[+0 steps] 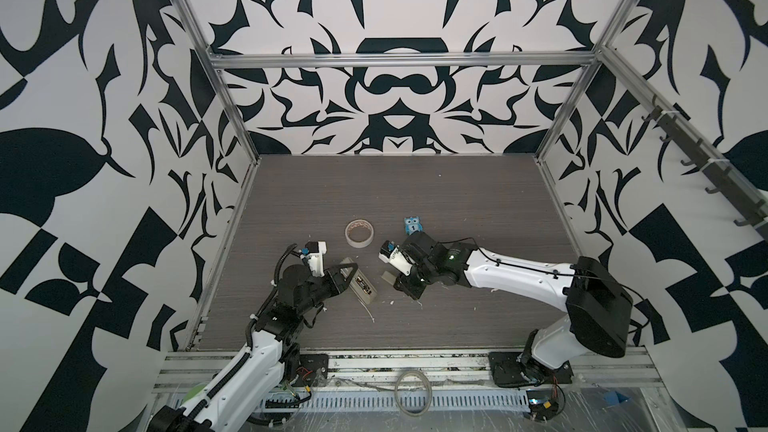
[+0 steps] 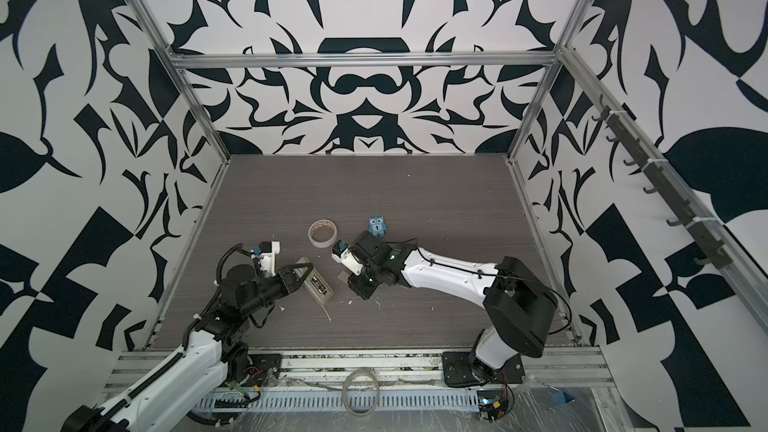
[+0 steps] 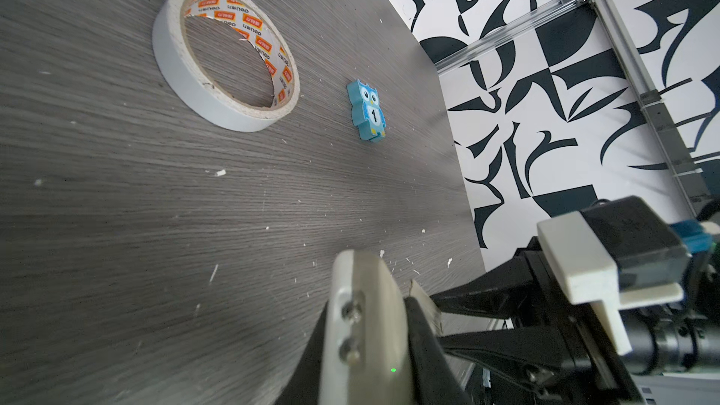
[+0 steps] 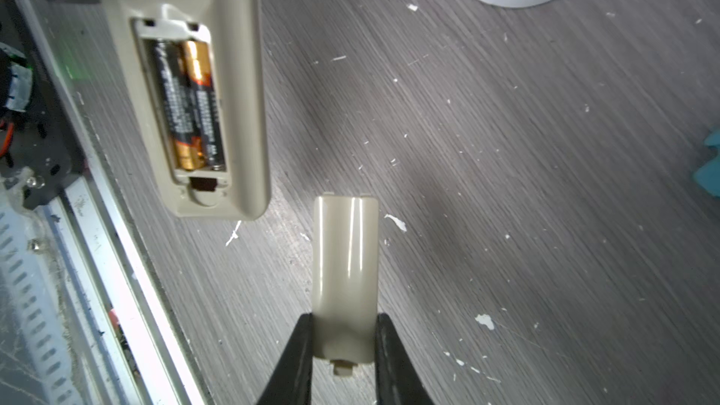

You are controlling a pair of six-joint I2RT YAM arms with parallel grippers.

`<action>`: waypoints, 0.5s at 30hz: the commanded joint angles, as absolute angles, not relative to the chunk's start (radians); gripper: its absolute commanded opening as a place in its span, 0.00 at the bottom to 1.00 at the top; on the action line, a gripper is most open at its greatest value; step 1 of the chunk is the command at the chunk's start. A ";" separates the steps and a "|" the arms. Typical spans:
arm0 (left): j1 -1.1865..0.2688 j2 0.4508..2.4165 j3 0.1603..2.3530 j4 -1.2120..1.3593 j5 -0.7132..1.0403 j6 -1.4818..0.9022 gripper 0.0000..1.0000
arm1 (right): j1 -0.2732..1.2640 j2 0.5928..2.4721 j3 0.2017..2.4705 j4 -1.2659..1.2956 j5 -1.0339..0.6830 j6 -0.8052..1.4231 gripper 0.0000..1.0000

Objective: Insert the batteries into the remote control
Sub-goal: 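Lift the beige cover with the right gripper and carry it onto the remote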

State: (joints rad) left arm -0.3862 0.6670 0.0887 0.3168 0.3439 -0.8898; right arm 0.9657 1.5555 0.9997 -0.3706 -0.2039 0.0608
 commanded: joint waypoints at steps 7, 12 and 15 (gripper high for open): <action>-0.381 0.679 0.078 0.381 0.335 -0.894 0.00 | 1.015 1.520 1.093 -0.365 -0.215 0.099 0.04; -0.381 0.680 0.077 0.377 0.340 -0.890 0.00 | 1.019 1.526 1.122 -0.340 -0.243 0.145 0.04; -0.381 0.680 0.078 0.377 0.341 -0.891 0.00 | 1.020 1.548 1.147 -0.339 -0.264 0.157 0.04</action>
State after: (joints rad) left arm -0.3862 0.6823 0.0887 0.3397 0.3386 -0.8902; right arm 1.0164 1.5551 1.0950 -0.3634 -0.2321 0.1261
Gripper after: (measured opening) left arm 0.245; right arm 0.258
